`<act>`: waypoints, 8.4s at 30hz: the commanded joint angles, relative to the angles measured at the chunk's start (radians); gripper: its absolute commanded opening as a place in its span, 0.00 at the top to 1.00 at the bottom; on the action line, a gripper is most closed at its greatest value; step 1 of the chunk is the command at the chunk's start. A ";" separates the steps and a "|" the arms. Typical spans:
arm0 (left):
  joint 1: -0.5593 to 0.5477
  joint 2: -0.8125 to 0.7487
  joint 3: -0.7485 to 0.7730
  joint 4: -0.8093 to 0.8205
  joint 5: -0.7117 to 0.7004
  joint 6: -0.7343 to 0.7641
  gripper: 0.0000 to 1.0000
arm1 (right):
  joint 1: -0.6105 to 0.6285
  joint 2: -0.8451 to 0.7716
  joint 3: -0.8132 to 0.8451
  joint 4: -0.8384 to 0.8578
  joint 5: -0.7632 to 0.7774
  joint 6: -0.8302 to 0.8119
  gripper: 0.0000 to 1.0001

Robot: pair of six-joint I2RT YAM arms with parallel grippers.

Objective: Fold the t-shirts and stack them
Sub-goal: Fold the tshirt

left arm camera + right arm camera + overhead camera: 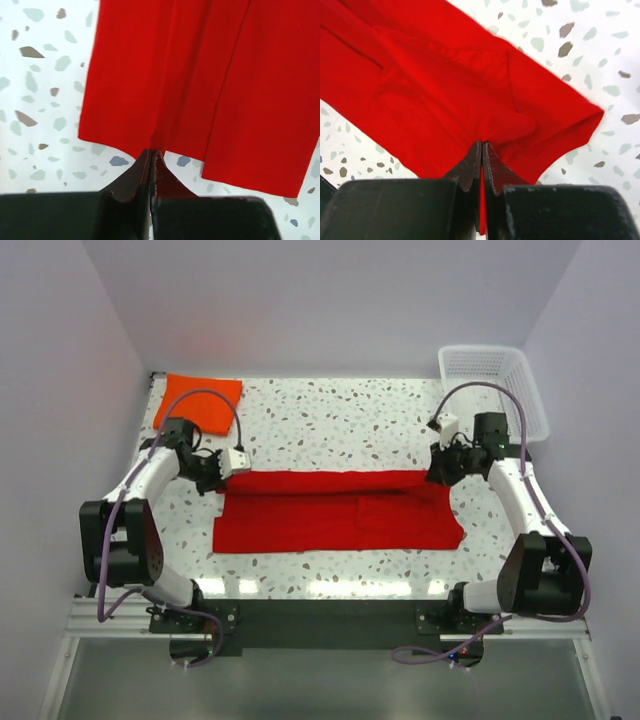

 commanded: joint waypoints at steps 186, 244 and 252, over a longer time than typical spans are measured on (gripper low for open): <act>-0.765 0.893 0.774 0.859 0.081 -1.735 0.65 | -0.134 0.195 -0.017 0.066 0.038 0.510 0.50; -0.776 0.902 0.835 0.764 -0.040 -1.682 0.87 | -0.131 0.222 -0.037 0.094 0.024 0.500 0.51; -0.774 0.896 0.835 0.776 -0.017 -1.679 1.00 | -0.131 0.228 -0.026 0.083 0.024 0.493 0.51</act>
